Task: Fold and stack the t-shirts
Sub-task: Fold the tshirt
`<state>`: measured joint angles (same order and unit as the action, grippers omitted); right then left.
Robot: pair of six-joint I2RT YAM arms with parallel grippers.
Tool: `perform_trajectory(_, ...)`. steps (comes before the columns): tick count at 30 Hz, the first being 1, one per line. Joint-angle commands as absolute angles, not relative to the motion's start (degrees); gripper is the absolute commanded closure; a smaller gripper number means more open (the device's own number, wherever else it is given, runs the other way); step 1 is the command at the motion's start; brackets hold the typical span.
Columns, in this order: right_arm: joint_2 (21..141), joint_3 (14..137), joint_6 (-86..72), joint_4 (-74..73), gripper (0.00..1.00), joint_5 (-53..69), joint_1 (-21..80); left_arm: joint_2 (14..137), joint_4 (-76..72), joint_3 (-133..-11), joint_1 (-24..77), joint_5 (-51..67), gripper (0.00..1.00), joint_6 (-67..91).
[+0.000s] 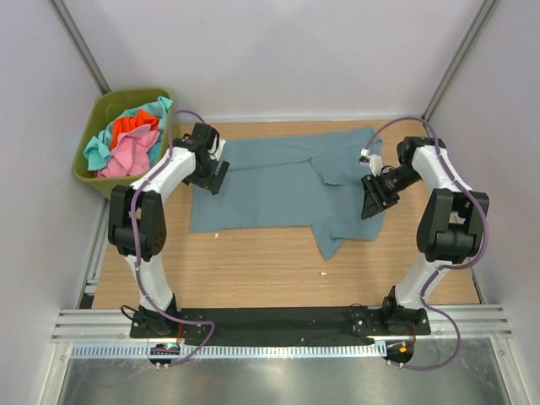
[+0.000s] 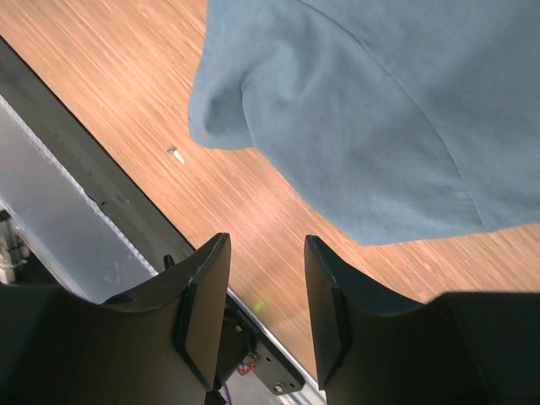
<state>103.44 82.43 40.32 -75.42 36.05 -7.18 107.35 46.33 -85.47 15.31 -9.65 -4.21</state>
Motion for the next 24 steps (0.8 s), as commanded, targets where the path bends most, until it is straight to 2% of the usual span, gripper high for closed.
perform_trajectory(1,99.15,80.6,46.49,-85.69,0.54,36.92,-5.72,110.47,44.38,-91.14,13.1,-8.35,0.14,-2.81)
perform_trajectory(7,95.37,70.25,48.25,-82.98,0.55,31.65,1.91,118.12,45.79,-97.9,12.22,-9.58,0.14,-3.96)
perform_trajectory(11,95.27,66.89,46.41,-78.94,0.55,29.8,3.34,119.62,45.88,-98.96,12.22,-9.14,0.14,-3.96)
perform_trajectory(24,102.29,66.27,38.58,-67.06,0.56,23.82,3.6,119.88,46.06,-97.56,12.22,-8.17,0.14,-2.99)
